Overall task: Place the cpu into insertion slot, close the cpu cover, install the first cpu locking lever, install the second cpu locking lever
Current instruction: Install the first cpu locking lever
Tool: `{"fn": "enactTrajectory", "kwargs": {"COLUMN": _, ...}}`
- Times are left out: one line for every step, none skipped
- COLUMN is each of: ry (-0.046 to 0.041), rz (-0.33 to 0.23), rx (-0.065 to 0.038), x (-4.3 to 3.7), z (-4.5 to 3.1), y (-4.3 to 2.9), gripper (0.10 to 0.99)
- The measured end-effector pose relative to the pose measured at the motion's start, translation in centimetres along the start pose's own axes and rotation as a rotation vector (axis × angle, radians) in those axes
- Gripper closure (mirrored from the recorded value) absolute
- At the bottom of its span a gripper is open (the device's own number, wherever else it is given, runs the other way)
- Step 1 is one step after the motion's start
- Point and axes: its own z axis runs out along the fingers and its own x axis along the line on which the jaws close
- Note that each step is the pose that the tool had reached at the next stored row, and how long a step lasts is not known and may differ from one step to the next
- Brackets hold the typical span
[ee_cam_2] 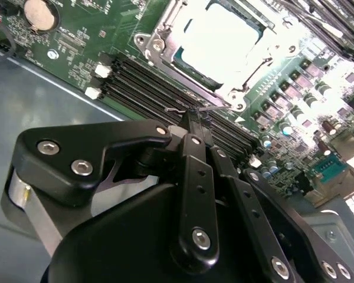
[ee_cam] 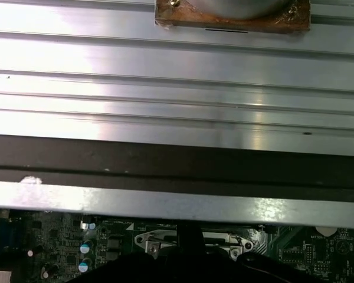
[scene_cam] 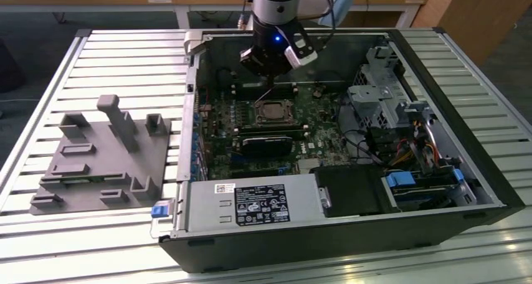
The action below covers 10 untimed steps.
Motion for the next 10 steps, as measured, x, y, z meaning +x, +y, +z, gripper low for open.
{"fn": "enactTrajectory", "kwargs": {"ry": 0.0001, "rz": 0.0, "rx": 0.0, "x": -0.09, "z": 0.03, "y": -0.01, "gripper": 0.98}}
{"fn": "enactTrajectory", "kwargs": {"ry": 0.0002, "rz": 0.0, "rx": 0.0, "x": -0.18, "z": 0.05, "y": -0.01, "gripper": 0.98}}
{"fn": "enactTrajectory", "kwargs": {"ry": 0.0002, "rz": 0.0, "rx": 0.0, "x": -0.27, "z": 0.08, "y": -0.02, "gripper": 0.98}}
{"fn": "enactTrajectory", "kwargs": {"ry": 0.0002, "rz": 0.0, "rx": 0.0, "x": -0.36, "z": 0.11, "y": -0.03, "gripper": 0.98}}
{"fn": "enactTrajectory", "kwargs": {"ry": 0.0002, "rz": 0.0, "rx": 0.0, "x": -0.45, "z": 0.13, "y": -0.03, "gripper": 0.98}}
{"fn": "enactTrajectory", "kwargs": {"ry": 0.0002, "rz": 0.0, "rx": 0.0, "x": -0.52, "z": 0.17, "y": -0.04, "gripper": 0.98}}
{"fn": "enactTrajectory", "kwargs": {"ry": 0.0001, "rz": 0.0, "rx": 0.0, "x": -0.61, "z": 0.21, "y": -0.04, "gripper": 0.98}}
{"fn": "enactTrajectory", "kwargs": {"ry": 0.0, "rz": 0.0, "rx": 0.0, "x": -0.7, "z": 0.28, "y": -0.06, "gripper": 0.98}}
{"fn": "enactTrajectory", "kwargs": {"ry": 0.0001, "rz": 0.0, "rx": 0.0, "x": -0.78, "z": 0.36, "y": -0.07, "gripper": 0.98}}
{"fn": "enactTrajectory", "kwargs": {"ry": 0.0002, "rz": 0.0, "rx": 0.0, "x": -0.87, "z": 0.45, "y": -0.08, "gripper": 0.98}}
